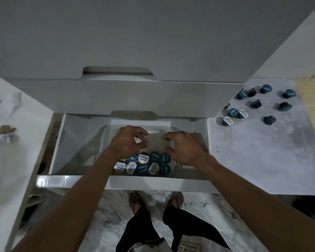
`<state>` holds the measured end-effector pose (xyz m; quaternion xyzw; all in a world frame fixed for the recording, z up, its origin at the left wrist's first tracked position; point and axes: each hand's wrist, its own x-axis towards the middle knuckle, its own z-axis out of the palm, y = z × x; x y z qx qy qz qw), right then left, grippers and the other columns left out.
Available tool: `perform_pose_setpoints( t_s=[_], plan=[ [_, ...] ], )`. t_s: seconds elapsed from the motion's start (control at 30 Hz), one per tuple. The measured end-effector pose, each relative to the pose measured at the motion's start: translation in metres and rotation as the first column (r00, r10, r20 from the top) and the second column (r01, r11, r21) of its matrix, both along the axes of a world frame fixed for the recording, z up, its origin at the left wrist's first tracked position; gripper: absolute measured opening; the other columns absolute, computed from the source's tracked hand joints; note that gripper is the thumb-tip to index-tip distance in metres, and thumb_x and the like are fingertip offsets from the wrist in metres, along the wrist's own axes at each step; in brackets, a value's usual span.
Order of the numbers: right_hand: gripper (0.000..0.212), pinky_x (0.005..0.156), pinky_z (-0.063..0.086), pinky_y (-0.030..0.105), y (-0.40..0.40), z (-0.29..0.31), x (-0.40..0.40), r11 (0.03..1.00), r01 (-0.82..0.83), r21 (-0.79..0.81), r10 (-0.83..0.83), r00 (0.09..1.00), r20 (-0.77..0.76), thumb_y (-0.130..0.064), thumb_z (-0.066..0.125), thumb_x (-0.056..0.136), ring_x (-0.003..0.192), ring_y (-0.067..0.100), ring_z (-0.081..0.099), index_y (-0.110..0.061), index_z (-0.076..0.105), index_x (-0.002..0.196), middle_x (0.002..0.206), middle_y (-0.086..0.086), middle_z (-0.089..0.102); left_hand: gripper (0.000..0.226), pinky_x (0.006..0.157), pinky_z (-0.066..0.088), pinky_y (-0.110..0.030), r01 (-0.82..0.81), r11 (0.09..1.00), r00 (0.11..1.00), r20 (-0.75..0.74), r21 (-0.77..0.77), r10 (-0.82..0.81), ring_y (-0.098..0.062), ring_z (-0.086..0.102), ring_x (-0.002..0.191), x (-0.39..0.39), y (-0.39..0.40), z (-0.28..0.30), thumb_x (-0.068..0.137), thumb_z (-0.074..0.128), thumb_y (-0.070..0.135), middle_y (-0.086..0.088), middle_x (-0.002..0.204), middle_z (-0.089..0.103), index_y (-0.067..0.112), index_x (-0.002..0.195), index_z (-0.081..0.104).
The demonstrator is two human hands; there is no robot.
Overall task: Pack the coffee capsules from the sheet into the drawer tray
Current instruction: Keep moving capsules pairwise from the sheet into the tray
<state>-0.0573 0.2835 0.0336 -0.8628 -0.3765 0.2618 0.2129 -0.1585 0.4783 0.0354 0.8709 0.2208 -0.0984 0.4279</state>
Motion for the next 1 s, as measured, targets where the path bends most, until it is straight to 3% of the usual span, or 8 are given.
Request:
perform_pose_setpoints(
  t_s=[0.17,0.27,0.37,0.47,0.6,0.77,0.87,1.0],
  plan=[
    [0.038,0.086,0.05,0.023,-0.004,0.014,0.003,0.963,0.194,0.186,-0.168,0.975,-0.149,-0.025,0.071,0.087,0.088,0.005,0.058,-0.02,0.062,0.124,0.115,-0.002,0.066,0.028,0.057,0.056,-0.018,-0.197,0.98,0.979,0.044,-0.028,0.198,-0.011,0.071,0.056,-0.017,0.0,0.029,0.08,0.08,0.023,0.006,0.097,0.072,0.019,0.105,0.07],
    [0.035,0.081,0.052,0.019,-0.007,0.029,-0.001,0.909,0.313,0.275,-0.255,0.94,-0.225,-0.025,0.074,0.085,0.078,0.0,0.06,-0.019,0.065,0.119,0.104,-0.005,0.066,0.027,0.055,0.054,-0.019,-0.216,0.976,0.973,0.083,0.026,0.214,-0.008,0.071,0.058,-0.031,0.0,0.046,0.081,0.078,0.027,0.006,0.098,0.073,0.019,0.106,0.071],
    [0.033,0.074,0.046,0.007,-0.012,0.045,-0.007,0.868,0.371,0.328,-0.299,0.921,-0.25,-0.024,0.074,0.085,0.075,-0.004,0.059,-0.017,0.066,0.116,0.098,-0.005,0.066,0.026,0.051,0.05,-0.014,-0.241,0.97,0.964,0.122,0.034,0.235,-0.006,0.071,0.059,-0.042,-0.003,0.063,0.082,0.077,0.028,0.007,0.094,0.074,0.018,0.105,0.071],
    [0.028,0.067,0.042,-0.001,-0.024,0.067,-0.019,0.827,0.424,0.369,-0.348,0.902,-0.254,-0.024,0.074,0.085,0.068,-0.011,0.059,-0.015,0.066,0.111,0.092,-0.006,0.068,0.028,0.058,0.053,-0.019,-0.251,0.968,0.95,0.199,0.015,0.243,-0.009,0.072,0.061,-0.047,-0.009,0.08,0.082,0.077,0.028,0.005,0.092,0.074,0.015,0.107,0.071],
    [0.026,0.072,0.047,0.011,-0.055,0.094,-0.04,0.776,0.482,0.407,-0.413,0.876,-0.25,-0.025,0.073,0.085,0.066,-0.011,0.059,-0.02,0.065,0.11,0.087,-0.009,0.068,0.026,0.056,0.053,-0.016,-0.24,0.97,0.931,0.275,-0.036,0.24,-0.008,0.071,0.06,-0.05,-0.033,0.095,0.084,0.075,0.026,0.004,0.09,0.074,0.014,0.106,0.071],
    [0.032,0.066,0.047,0.006,-0.108,0.114,-0.055,0.705,0.558,0.438,-0.513,0.827,-0.228,-0.026,0.072,0.086,0.074,-0.001,0.065,-0.021,0.064,0.117,0.096,-0.004,0.071,0.019,0.056,0.054,-0.016,-0.17,0.973,0.917,0.336,-0.159,0.215,-0.01,0.071,0.059,-0.038,-0.092,0.101,0.083,0.076,0.02,-0.001,0.088,0.073,0.013,0.101,0.072],
    [0.034,0.067,0.048,0.009,-0.141,0.12,-0.053,0.665,0.592,0.456,-0.577,0.794,-0.191,-0.03,0.072,0.086,0.077,-0.003,0.065,-0.024,0.063,0.119,0.095,-0.005,0.073,0.019,0.055,0.052,-0.014,-0.095,0.975,0.92,0.357,-0.2,0.162,-0.013,0.071,0.062,-0.022,-0.129,0.105,0.084,0.075,0.019,-0.006,0.09,0.074,0.011,0.102,0.072],
    [0.034,0.063,0.045,0.003,-0.186,0.13,-0.034,0.598,0.637,0.486,-0.65,0.741,-0.172,-0.031,0.071,0.087,0.078,-0.008,0.064,-0.03,0.062,0.12,0.095,-0.008,0.073,0.021,0.054,0.051,-0.012,-0.008,0.979,0.928,0.363,-0.206,0.083,-0.015,0.071,0.063,0.011,-0.176,0.112,0.083,0.077,0.019,-0.004,0.089,0.073,0.013,0.102,0.072]
  ],
)
